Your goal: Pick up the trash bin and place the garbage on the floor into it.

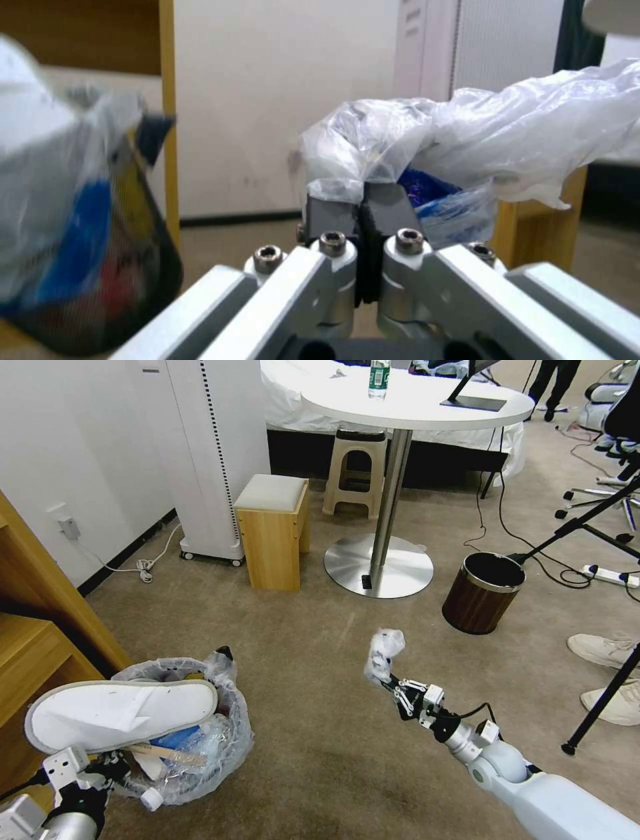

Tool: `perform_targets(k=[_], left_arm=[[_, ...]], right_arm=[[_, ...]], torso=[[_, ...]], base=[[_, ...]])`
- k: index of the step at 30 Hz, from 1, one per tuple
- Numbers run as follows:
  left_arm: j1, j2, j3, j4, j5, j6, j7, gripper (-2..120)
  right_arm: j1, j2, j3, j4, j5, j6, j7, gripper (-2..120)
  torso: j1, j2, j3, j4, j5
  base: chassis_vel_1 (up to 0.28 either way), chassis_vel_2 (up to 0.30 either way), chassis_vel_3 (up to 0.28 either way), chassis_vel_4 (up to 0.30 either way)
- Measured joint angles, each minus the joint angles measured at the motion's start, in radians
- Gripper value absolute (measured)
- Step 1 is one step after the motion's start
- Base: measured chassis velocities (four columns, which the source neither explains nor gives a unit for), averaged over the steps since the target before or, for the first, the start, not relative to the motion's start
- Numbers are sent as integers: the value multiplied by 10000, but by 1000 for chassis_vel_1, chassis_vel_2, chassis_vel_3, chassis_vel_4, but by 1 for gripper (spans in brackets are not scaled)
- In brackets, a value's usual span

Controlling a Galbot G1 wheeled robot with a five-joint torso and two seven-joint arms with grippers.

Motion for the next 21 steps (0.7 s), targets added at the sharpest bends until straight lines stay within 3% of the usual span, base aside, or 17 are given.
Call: perform_targets(k=[11,21], left_arm=[[-143,-121,-20,49,103,-15,137,0],[-258,-179,15,241,116,-3,177,0]], right_arm=[[361,215,-260,1276,474,-305,-22,0],[2522,127,-2698,2041,1227,-497,-47,0]], torso=[[0,0,0,-2,-1],[0,0,0,0,-2]], base=[[0,0,0,0],[0,0,0,0]])
